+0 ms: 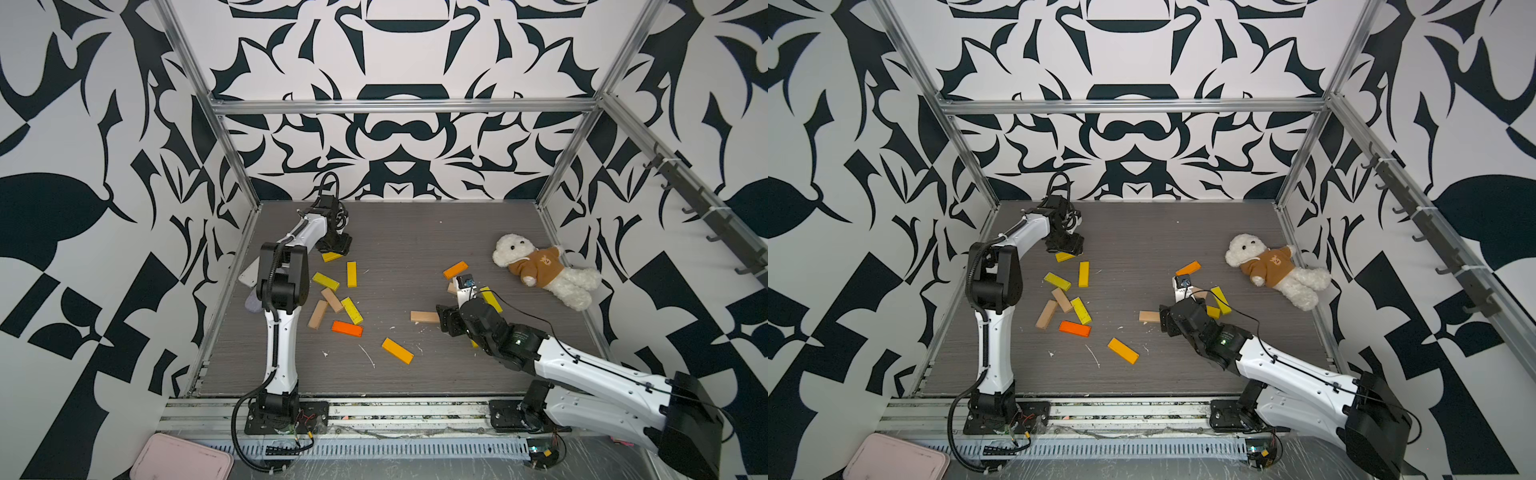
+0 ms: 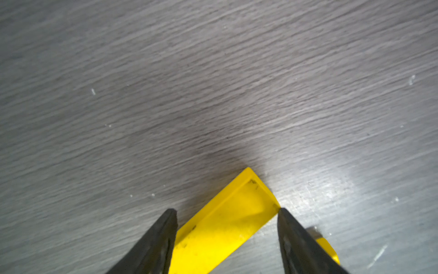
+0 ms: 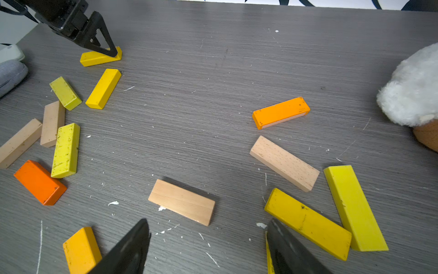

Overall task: Assemble the number 8 with building blocks
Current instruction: Pick up the building block from the center of the board.

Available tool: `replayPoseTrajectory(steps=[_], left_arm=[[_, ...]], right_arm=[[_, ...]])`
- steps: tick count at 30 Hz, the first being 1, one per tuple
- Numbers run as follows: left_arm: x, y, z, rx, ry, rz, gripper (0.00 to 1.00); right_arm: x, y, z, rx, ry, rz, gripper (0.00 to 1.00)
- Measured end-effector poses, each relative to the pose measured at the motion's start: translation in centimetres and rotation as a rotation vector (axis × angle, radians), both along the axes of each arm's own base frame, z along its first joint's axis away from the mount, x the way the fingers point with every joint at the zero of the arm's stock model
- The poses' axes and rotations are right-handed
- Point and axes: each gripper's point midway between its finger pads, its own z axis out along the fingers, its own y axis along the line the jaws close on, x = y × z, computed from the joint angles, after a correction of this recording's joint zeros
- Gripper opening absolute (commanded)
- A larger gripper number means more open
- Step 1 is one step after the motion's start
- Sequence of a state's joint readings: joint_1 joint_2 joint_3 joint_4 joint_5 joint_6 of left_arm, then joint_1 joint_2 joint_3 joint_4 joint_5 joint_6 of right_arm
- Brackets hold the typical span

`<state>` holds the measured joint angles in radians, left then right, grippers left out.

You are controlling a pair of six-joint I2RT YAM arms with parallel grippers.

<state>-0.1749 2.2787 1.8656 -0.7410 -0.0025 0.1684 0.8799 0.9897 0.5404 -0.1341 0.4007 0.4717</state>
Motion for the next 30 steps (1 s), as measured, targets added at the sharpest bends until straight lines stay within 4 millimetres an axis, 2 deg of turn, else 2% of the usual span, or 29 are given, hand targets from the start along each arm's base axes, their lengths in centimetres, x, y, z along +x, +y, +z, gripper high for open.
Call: replayPoseTrajectory(steps=[8, 16, 30], left_arm=[[-0.4, 0.0, -0.5, 0.000, 0.017, 0.003, 0.68], [-0.7, 0.6, -1.1, 0.016, 0.034, 0.031, 0.62], [-0.5, 2.4, -1.1, 0.032, 0.037, 0.095, 0.32]], right_arm=[[0.0, 0.0, -0.1, -0.002, 0.002, 0.000, 0.81], [0.0, -0.1, -0.1, 0.003, 0.004, -0.004, 0.81], [-0.2, -0.2, -0.4, 0.014, 0.013, -0.015, 0.79]])
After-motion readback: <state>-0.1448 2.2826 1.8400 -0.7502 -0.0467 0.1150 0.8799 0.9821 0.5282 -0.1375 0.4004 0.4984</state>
